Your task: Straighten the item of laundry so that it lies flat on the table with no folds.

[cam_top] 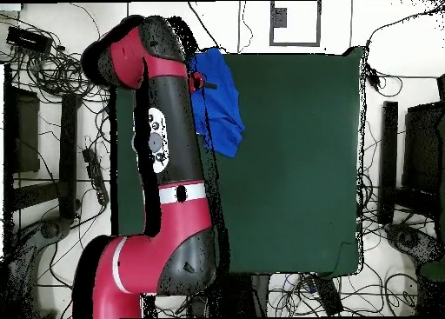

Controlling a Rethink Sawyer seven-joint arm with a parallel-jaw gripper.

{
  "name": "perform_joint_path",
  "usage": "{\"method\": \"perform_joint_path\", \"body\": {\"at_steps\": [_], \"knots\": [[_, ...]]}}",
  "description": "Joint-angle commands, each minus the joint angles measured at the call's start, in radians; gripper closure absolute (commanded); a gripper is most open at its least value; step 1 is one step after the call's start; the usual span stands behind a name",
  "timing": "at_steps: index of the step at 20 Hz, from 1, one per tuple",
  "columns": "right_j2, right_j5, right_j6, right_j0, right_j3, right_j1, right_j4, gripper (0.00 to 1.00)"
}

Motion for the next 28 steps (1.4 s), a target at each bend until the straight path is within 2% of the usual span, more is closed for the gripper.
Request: {"method": "perform_joint_path", "body": {"at_steps": [1,8,10,11,13,18,23,28], "knots": [[0.130,-0.120,0.362,0.007,0.163,0.112,0.045,0.00],[0.125,-0.292,0.527,0.031,0.283,0.093,0.016,0.00],[0.113,-0.366,0.615,0.045,0.334,0.082,0.001,0.00],[0.102,-0.415,0.701,0.057,0.365,0.076,-0.013,0.00],[0.082,-0.440,0.756,0.069,0.391,0.074,-0.022,0.00],[0.066,-0.465,0.794,0.078,0.431,0.081,0.005,0.00],[0.049,-0.507,0.835,0.086,0.471,0.082,-0.016,0.00],[0.003,-0.527,0.787,0.098,0.536,0.054,-0.055,0.00]]}}
